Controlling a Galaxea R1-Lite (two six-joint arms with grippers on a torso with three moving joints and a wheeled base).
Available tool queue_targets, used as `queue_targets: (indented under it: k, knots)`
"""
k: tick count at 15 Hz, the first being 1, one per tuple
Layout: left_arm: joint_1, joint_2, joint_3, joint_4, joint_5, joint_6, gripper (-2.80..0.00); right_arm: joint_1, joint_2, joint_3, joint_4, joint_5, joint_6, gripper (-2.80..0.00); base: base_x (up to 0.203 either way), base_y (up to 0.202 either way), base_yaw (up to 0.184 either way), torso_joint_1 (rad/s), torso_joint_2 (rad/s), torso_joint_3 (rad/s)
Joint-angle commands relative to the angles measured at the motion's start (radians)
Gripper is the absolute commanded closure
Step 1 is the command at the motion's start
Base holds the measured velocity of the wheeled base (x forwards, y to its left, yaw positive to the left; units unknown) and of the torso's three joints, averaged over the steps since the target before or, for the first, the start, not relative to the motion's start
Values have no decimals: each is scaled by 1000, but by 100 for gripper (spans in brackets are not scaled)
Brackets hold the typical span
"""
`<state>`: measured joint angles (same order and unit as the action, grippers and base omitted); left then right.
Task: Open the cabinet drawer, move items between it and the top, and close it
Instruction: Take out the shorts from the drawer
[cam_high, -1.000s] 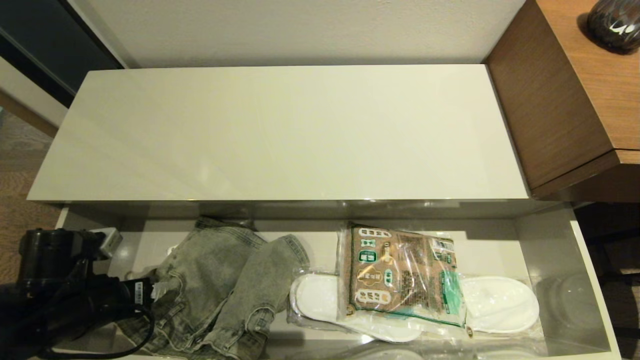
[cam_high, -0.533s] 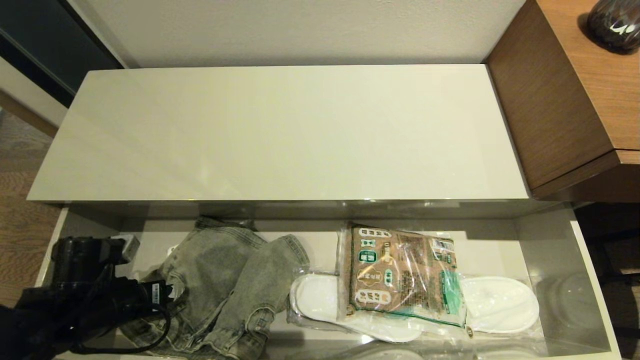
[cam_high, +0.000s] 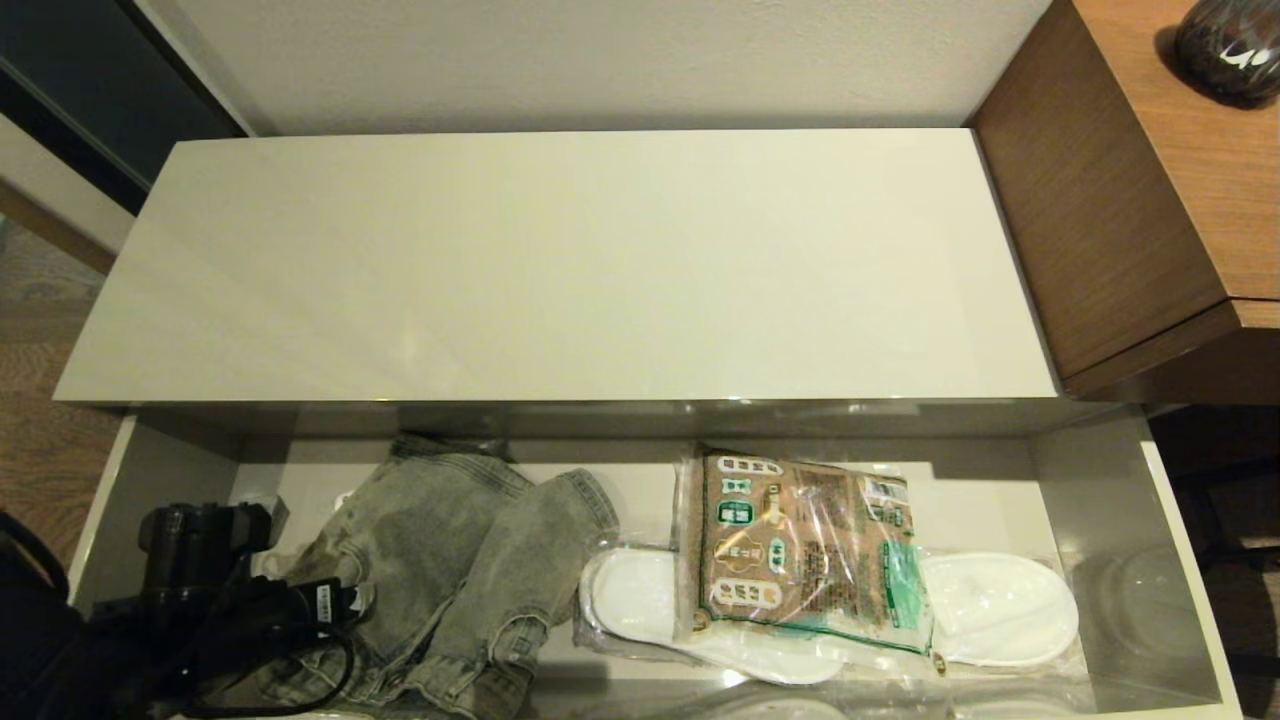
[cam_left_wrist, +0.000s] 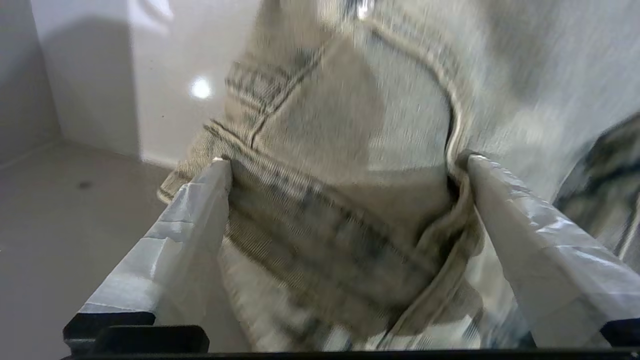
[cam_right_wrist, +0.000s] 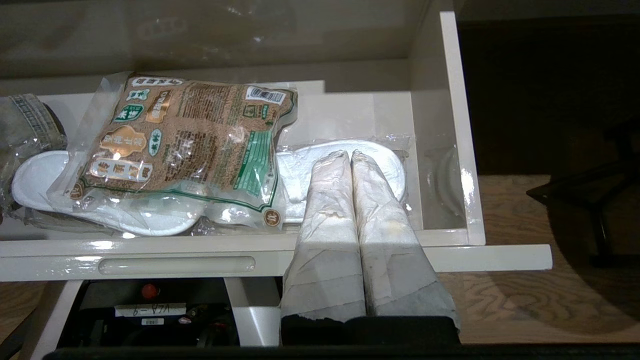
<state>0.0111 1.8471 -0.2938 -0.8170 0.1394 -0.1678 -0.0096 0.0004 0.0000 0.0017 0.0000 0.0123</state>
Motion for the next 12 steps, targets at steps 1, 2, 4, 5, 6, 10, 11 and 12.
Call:
queue_targets:
  k: [1, 2, 4, 5, 6, 10, 11, 12]
  knots:
    - [4, 47, 7, -57, 0, -12, -280, 0, -2, 3, 0, 0, 0, 0, 0, 0, 0, 0, 0, 0]
    - [4, 55, 12, -69, 1, -12, -280, 0, -2, 3, 0, 0, 0, 0, 0, 0, 0, 0, 0, 0]
    - [6, 109, 24, -123, 8, -12, -280, 0, -2, 3, 0, 0, 0, 0, 0, 0, 0, 0, 0, 0]
    - [6, 110, 25, -126, 9, -12, -280, 0, -2, 3, 0, 0, 0, 0, 0, 0, 0, 0, 0, 0]
    - [5, 116, 30, -133, 9, -12, -280, 0, -2, 3, 0, 0, 0, 0, 0, 0, 0, 0, 0, 0]
    - [16, 183, 31, -151, 44, -13, -280, 0, -2, 3, 0, 0, 0, 0, 0, 0, 0, 0, 0, 0]
    - [17, 193, 30, -151, 51, -13, -280, 0, -2, 3, 0, 0, 0, 0, 0, 0, 0, 0, 0, 0]
    - [16, 193, 30, -151, 51, -14, -280, 0, -2, 3, 0, 0, 0, 0, 0, 0, 0, 0, 0, 0]
